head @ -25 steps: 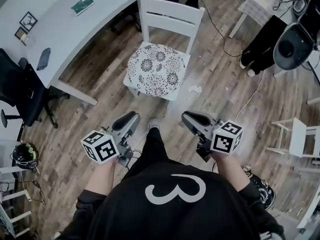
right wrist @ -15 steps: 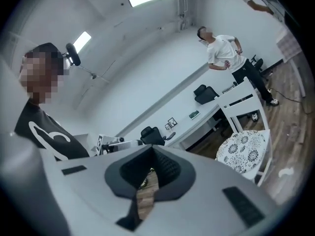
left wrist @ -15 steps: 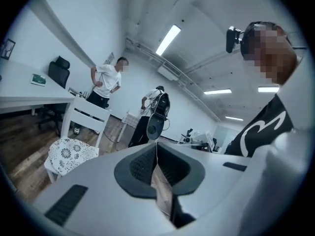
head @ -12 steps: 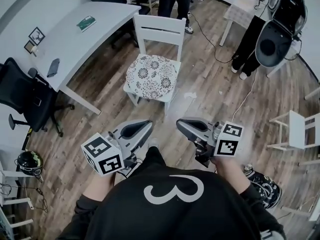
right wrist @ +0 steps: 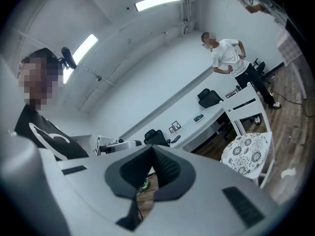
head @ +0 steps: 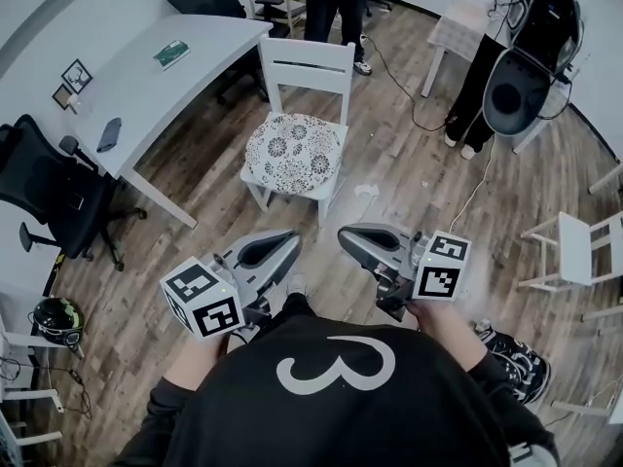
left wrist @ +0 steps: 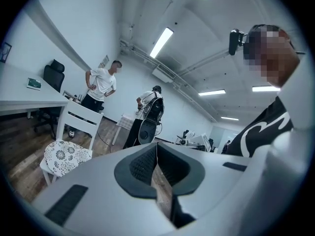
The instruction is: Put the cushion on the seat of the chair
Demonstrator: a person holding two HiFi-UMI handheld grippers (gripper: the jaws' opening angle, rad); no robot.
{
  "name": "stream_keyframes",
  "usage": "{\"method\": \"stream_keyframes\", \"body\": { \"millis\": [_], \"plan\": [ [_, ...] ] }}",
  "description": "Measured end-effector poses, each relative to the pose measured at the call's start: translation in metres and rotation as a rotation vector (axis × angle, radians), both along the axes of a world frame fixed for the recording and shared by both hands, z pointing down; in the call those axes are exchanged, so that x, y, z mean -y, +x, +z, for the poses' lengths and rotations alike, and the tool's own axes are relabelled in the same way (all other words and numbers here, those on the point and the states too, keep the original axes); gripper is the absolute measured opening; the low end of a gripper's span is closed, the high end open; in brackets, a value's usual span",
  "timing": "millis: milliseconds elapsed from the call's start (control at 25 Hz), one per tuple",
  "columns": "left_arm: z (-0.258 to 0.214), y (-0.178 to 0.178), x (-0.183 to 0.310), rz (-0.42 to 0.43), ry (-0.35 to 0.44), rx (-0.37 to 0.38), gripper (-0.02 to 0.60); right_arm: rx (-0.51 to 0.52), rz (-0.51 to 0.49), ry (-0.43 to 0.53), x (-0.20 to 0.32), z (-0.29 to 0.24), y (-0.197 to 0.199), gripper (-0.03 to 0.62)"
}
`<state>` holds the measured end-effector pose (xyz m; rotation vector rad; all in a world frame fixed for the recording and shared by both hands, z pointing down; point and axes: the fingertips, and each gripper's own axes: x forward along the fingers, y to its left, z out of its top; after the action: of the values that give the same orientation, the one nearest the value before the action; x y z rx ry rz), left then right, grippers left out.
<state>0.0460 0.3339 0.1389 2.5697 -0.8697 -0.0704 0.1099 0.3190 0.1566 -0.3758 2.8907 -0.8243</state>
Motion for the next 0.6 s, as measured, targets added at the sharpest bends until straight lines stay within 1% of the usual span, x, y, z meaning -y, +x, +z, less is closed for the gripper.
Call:
{"method": "stream_keyframes", "body": {
  "millis": [160,360,600],
  "plan": [
    [-0.005,0.002,-0.008,-0.001,0.019,-0.008,0.017,0.002,-0.008,0.014,-0.009,-0.006,0.001,0.008],
    [-0.007,0.0,-0.009,-0.022,-0.002,-0.036,0.017,0.002,-0.003,0.022,-0.01,-0.011,0.003,0.008],
    [-0.009,0.002,-0.01,-0.02,0.001,-0.035,0.017,0.023,0.004,0.012,-0.009,-0.013,0.006,0.008]
  ]
}}
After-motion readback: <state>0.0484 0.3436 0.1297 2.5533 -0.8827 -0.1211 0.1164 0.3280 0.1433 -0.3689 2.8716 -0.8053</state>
